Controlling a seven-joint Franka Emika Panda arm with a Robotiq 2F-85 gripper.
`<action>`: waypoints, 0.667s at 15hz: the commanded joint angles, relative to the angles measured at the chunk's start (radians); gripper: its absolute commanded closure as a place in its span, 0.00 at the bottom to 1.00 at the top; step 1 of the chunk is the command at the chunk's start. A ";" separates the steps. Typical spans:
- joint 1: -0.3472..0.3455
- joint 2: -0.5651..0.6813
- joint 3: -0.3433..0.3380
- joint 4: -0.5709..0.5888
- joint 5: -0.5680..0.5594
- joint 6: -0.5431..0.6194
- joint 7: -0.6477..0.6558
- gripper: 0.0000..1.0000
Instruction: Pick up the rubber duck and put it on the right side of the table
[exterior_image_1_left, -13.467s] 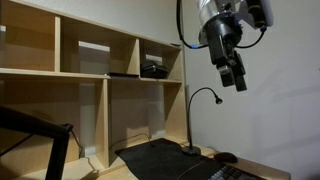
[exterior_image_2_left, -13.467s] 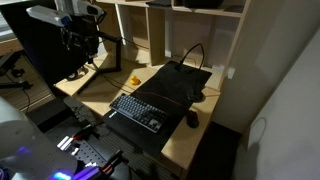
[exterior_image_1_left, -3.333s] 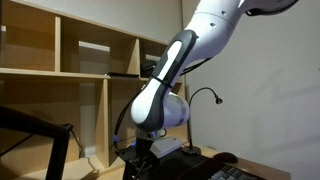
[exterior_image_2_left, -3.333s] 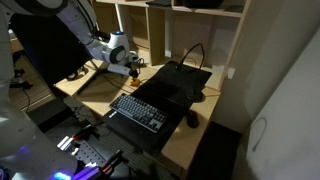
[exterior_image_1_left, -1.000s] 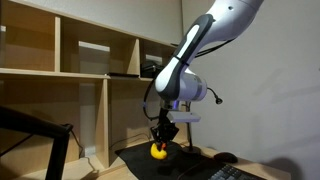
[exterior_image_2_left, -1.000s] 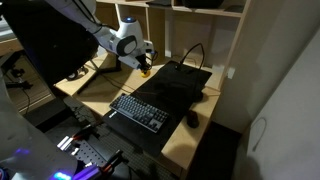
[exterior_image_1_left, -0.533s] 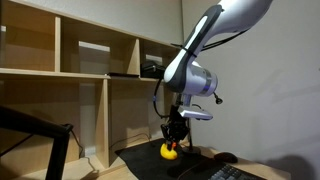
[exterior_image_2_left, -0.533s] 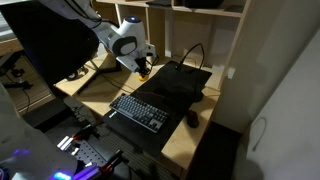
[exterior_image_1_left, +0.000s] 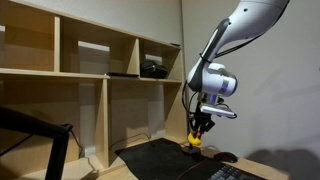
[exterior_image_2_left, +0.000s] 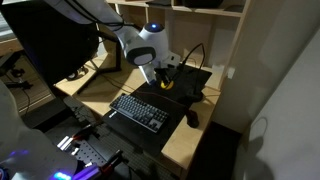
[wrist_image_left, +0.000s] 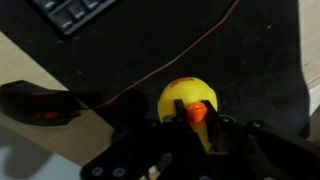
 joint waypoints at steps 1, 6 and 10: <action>-0.022 0.005 -0.016 0.000 -0.005 0.000 0.002 0.79; -0.027 0.074 -0.036 0.022 -0.041 0.021 0.032 0.95; -0.010 0.217 -0.047 0.081 -0.091 0.090 0.152 0.95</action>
